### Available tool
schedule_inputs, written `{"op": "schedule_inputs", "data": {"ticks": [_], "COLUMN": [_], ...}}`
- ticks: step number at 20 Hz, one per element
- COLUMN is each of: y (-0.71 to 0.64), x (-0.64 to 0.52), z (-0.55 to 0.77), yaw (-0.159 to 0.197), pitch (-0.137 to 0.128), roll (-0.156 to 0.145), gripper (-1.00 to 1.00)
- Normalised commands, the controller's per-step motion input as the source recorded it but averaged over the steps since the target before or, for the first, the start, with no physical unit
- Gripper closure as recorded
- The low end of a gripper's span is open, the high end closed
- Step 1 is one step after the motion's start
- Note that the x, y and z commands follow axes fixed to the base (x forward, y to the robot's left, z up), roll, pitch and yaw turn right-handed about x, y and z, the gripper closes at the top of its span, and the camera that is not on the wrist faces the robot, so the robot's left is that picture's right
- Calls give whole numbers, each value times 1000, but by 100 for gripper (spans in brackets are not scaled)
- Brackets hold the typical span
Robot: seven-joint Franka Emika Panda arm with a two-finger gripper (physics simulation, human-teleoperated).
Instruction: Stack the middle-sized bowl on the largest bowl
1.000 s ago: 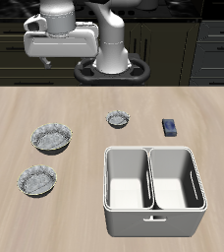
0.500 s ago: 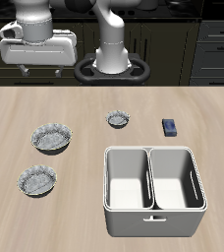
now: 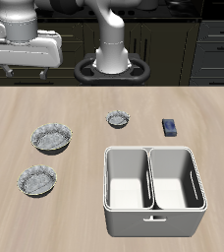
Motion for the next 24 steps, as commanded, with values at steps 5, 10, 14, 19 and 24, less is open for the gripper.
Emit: {"op": "schedule_inputs", "data": {"ticks": [5,10,14,19,24], "y": [-58,-69,-52,-66,71], "x": [203,208,194,246,167], "z": [4,110,149,152,76], "yaw": [-1,0,-19,39,23], "pitch": [-18,-24,-15,-30,5], "roll": [-20,-23,-25,-7,35], "gripper": [-100,-100,-100,-100,-100]}}
